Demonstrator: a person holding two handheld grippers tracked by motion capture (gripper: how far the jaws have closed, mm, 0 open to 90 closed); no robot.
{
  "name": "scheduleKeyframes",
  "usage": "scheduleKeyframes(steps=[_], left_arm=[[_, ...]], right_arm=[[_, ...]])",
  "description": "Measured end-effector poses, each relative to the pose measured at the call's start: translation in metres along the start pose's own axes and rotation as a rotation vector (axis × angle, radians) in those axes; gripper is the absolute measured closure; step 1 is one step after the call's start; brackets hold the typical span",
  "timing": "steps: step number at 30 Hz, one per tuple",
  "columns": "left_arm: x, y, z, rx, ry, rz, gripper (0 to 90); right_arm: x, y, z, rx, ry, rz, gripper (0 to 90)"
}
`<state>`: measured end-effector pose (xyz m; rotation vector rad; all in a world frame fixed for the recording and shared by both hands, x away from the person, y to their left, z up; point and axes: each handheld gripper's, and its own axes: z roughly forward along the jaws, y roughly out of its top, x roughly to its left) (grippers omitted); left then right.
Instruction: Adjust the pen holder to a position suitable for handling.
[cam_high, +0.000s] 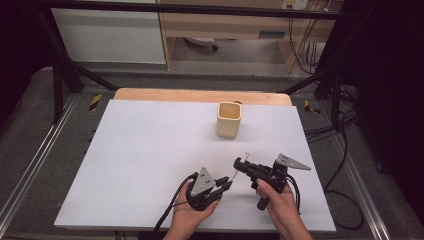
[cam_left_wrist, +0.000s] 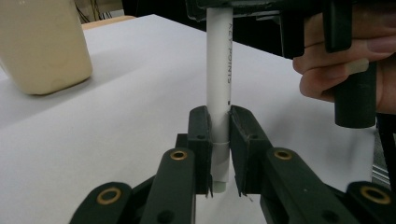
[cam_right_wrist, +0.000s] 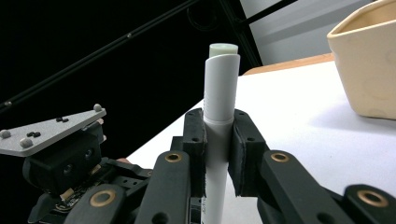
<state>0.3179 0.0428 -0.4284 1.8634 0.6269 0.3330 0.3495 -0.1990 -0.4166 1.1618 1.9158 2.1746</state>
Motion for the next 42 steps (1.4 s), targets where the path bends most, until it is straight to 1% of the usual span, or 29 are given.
scheduleKeyframes(steps=[3,4,5,6,9,14,15,16,17,18,21,23,27,28,29,30,33,37,39,42], left_arm=[[-0.001,0.0,0.0,0.002,0.003,0.005,78.7],[-0.002,0.0,0.0,0.001,0.003,0.005,77.0],[-0.002,0.0,0.0,-0.001,0.003,-0.001,71.3],[-0.003,0.001,0.0,-0.002,0.004,-0.005,71.3],[-0.004,0.001,0.001,-0.002,0.008,-0.007,63.8],[-0.002,0.003,-0.002,-0.01,0.011,-0.033,51.8],[0.0,0.003,-0.003,-0.011,0.015,-0.035,47.8],[0.001,0.003,-0.004,-0.011,0.019,-0.042,47.8],[0.002,0.004,-0.005,-0.01,0.024,-0.049,42.7],[0.004,0.004,-0.007,-0.012,0.03,-0.055,42.7],[0.009,0.006,-0.012,-0.017,0.039,-0.068,38.3],[0.011,0.007,-0.015,-0.024,0.051,-0.074,36.0],[0.017,0.01,-0.021,-0.031,0.075,-0.086,27.9],[0.019,0.01,-0.022,-0.03,0.081,-0.09,25.4],[0.021,0.011,-0.023,-0.028,0.09,-0.095,19.7],[0.022,0.011,-0.024,-0.03,0.1,-0.099,19.7],[0.027,0.013,-0.031,-0.036,0.125,-0.115,14.1],[0.033,0.014,-0.043,-0.048,0.159,-0.124,11.3],[0.037,0.014,-0.049,-0.054,0.179,-0.128,11.0],[0.042,0.012,-0.058,-0.064,0.198,-0.141,10.9]], right_arm=[[0.001,0.0,0.0,0.003,-0.001,-0.002,78.2],[0.001,0.0,0.0,0.001,-0.001,-0.002,78.2],[0.0,0.0,0.0,-0.004,-0.004,-0.004,78.2],[0.0,0.0,0.0,-0.004,-0.004,-0.004,78.2],[-0.002,0.001,-0.002,-0.012,-0.014,0.0,78.2],[-0.005,0.002,-0.005,-0.03,-0.029,0.006,78.1],[-0.006,0.003,-0.006,-0.031,-0.036,0.006,78.2],[-0.006,0.003,-0.006,-0.031,-0.036,0.006,78.2],[-0.007,0.003,-0.007,-0.036,-0.04,0.005,78.2],[-0.007,0.003,-0.007,-0.036,-0.04,0.005,78.2],[-0.008,0.004,-0.009,-0.038,-0.049,0.009,78.1],[-0.008,0.004,-0.01,-0.044,-0.054,0.003,78.2],[-0.01,0.005,-0.013,-0.055,-0.063,0.003,78.2],[-0.01,0.006,-0.013,-0.058,-0.065,0.005,78.2],[-0.011,0.006,-0.014,-0.06,-0.07,0.004,78.1],[-0.011,0.006,-0.014,-0.06,-0.07,0.004,78.1],[-0.011,0.006,-0.015,-0.066,-0.073,0.003,78.1],[-0.012,0.007,-0.017,-0.072,-0.082,-0.005,78.2],[-0.012,0.007,-0.018,-0.076,-0.084,-0.004,78.1],[-0.013,0.008,-0.019,-0.083,-0.09,-0.002,78.1]])
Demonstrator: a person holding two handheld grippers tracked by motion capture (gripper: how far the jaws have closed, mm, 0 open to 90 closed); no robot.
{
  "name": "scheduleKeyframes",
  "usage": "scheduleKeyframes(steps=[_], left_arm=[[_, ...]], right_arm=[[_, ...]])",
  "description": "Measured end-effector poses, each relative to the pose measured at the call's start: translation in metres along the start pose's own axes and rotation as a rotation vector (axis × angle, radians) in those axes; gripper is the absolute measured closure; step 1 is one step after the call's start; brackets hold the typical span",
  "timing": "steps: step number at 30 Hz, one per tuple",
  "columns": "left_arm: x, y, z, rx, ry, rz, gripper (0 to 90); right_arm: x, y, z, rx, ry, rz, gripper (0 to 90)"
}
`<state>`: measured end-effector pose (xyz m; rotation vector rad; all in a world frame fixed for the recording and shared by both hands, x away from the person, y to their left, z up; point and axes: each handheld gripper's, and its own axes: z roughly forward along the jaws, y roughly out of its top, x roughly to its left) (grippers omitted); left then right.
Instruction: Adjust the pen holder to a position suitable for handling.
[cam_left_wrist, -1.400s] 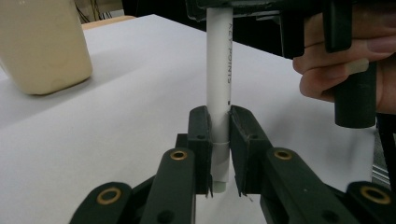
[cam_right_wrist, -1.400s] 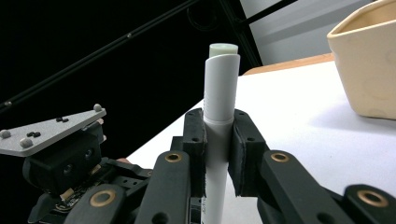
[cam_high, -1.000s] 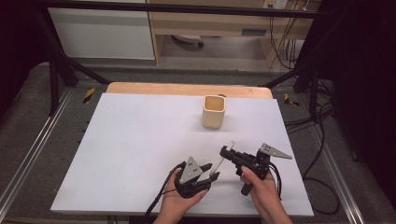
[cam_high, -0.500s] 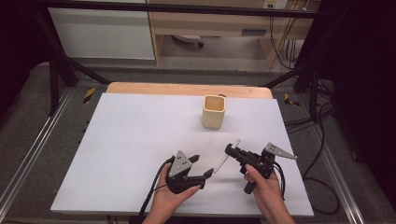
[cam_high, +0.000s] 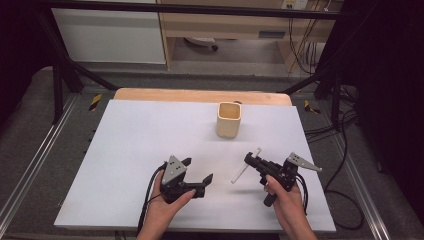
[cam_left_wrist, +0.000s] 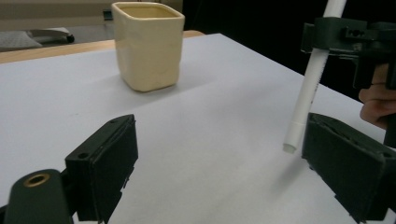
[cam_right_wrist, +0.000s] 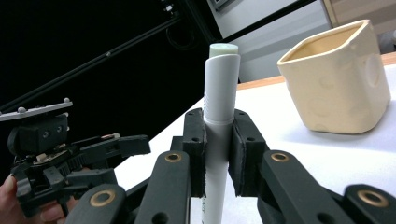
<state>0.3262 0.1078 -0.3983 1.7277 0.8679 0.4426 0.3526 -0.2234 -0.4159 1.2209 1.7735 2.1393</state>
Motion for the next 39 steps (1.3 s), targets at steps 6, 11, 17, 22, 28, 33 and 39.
scheduleKeyframes(steps=[6,11,17,22,28,33,39], left_arm=[[0.011,-0.004,-0.015,-0.006,0.043,-0.012,10.5],[0.017,-0.007,-0.025,-0.014,0.066,-0.017,10.0],[0.022,-0.008,-0.037,-0.016,0.087,-0.017,9.1],[0.026,-0.017,-0.052,-0.004,0.101,-0.024,6.6],[0.034,-0.019,-0.059,-0.033,0.111,-0.038,5.3],[0.041,-0.021,-0.058,-0.018,0.135,-0.039,6.0],[0.048,-0.023,-0.058,-0.006,0.158,-0.048,6.0]], right_arm=[[-0.003,0.002,-0.003,-0.014,-0.013,0.001,78.1],[-0.004,0.003,-0.005,-0.018,-0.026,0.007,78.1],[-0.006,0.005,-0.008,-0.025,-0.035,-0.009,78.2],[-0.008,0.007,-0.011,-0.032,-0.049,-0.013,78.2],[-0.011,0.01,-0.013,-0.042,-0.072,-0.031,78.1],[-0.01,0.012,-0.015,-0.048,-0.098,-0.055,78.1],[-0.007,0.019,-0.012,-0.043,-0.12,-0.09,78.1]])
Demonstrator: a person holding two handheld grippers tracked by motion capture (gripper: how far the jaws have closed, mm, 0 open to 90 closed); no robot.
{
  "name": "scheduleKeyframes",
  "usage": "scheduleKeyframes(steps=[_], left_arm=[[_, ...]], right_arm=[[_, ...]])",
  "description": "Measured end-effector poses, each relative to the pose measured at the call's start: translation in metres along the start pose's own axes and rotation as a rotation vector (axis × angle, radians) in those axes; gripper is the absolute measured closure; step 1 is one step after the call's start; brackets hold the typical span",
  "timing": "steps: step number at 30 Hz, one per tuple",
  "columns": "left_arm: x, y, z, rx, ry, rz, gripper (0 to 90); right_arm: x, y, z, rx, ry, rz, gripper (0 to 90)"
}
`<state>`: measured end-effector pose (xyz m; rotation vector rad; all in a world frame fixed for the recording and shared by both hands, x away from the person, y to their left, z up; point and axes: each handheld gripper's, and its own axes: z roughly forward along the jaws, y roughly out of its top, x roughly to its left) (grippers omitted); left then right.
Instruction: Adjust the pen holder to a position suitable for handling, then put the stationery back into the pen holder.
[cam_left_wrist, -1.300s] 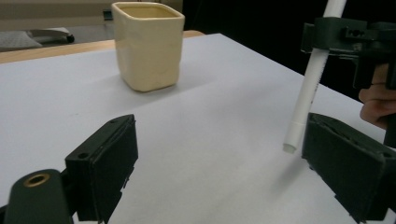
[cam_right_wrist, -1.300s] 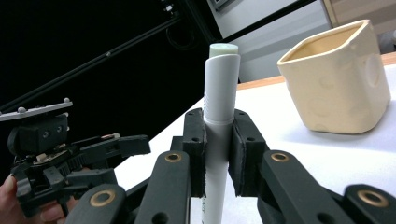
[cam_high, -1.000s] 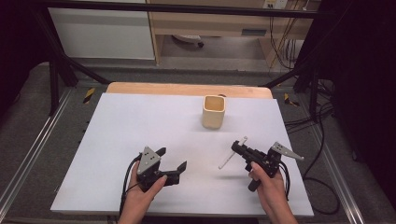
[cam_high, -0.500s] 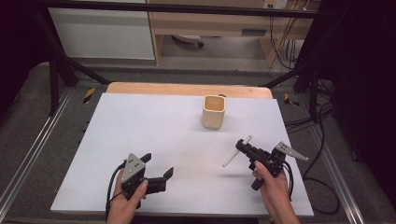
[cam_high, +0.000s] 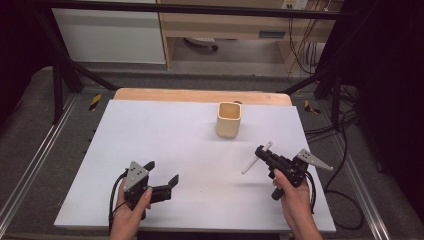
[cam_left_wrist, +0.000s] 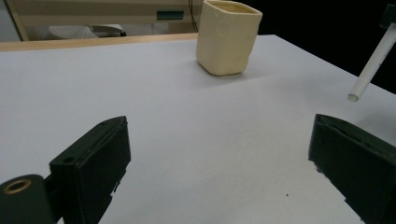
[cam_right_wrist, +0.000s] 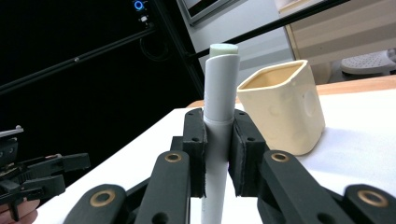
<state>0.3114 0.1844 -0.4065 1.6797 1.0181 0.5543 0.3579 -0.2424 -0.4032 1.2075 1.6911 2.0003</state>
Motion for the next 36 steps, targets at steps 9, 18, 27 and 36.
scheduleKeyframes(steps=[9,18,27,36], left_arm=[[0.003,0.0,0.002,0.005,0.012,0.001,6.1],[0.003,0.0,0.001,-0.002,0.008,-0.004,6.1],[0.007,0.0,0.001,0.003,0.039,0.009,6.2],[0.007,-0.001,0.004,0.012,0.042,0.004,6.4]], right_arm=[[0.0,0.015,0.006,0.038,-0.01,-0.05,78.1],[0.0,0.042,0.02,0.041,-0.032,-0.067,78.1],[0.002,0.062,0.037,0.06,-0.058,-0.116,78.1],[0.001,0.07,0.048,0.085,-0.059,-0.132,78.1]])
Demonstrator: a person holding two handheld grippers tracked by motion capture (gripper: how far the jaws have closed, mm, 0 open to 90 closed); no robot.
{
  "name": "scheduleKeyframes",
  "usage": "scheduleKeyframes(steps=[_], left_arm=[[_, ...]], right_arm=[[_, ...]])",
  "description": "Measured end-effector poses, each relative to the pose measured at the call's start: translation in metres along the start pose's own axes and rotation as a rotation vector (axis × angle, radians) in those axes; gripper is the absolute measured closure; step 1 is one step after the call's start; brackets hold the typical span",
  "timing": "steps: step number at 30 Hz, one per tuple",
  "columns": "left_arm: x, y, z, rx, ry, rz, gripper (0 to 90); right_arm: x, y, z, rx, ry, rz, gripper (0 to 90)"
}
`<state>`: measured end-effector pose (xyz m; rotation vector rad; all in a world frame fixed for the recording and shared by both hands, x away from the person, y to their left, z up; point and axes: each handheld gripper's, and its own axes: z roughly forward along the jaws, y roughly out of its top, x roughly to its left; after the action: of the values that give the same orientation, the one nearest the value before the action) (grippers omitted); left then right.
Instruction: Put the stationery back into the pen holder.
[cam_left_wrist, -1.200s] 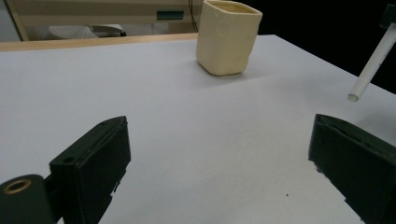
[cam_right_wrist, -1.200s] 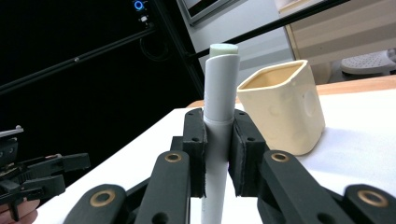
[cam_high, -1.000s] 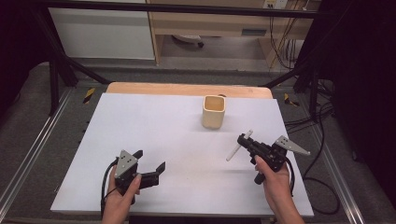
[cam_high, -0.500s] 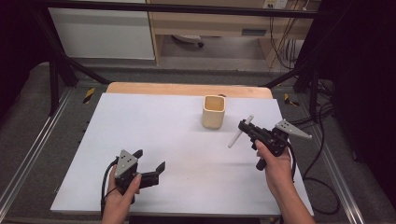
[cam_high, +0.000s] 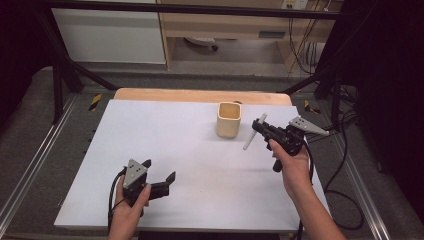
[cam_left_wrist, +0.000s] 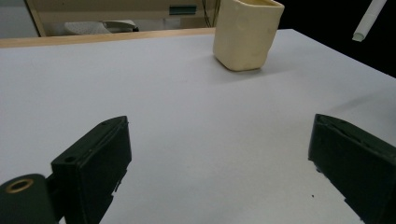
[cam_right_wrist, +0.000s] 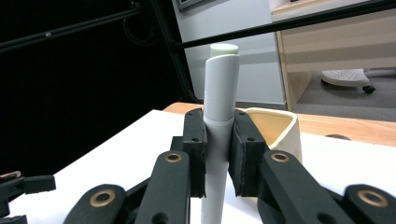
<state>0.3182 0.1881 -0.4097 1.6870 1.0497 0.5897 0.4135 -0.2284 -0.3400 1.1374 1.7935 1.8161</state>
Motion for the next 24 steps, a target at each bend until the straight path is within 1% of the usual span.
scheduleKeyframes(steps=[3,9,20,24], left_arm=[[-0.001,0.0,-0.002,-0.001,0.001,0.005,6.2],[0.0,0.0,-0.001,-0.002,0.001,0.001,6.2],[-0.003,0.0,0.0,0.002,-0.005,0.007,6.2],[-0.002,0.0,0.0,0.002,0.004,0.004,5.6]], right_arm=[[0.0,0.005,0.002,-0.002,-0.001,-0.005,78.1],[0.003,0.015,0.005,-0.006,-0.004,-0.018,78.1],[0.005,0.031,0.007,-0.009,-0.008,-0.041,78.1],[0.005,0.036,0.01,-0.01,-0.018,-0.048,78.1]])
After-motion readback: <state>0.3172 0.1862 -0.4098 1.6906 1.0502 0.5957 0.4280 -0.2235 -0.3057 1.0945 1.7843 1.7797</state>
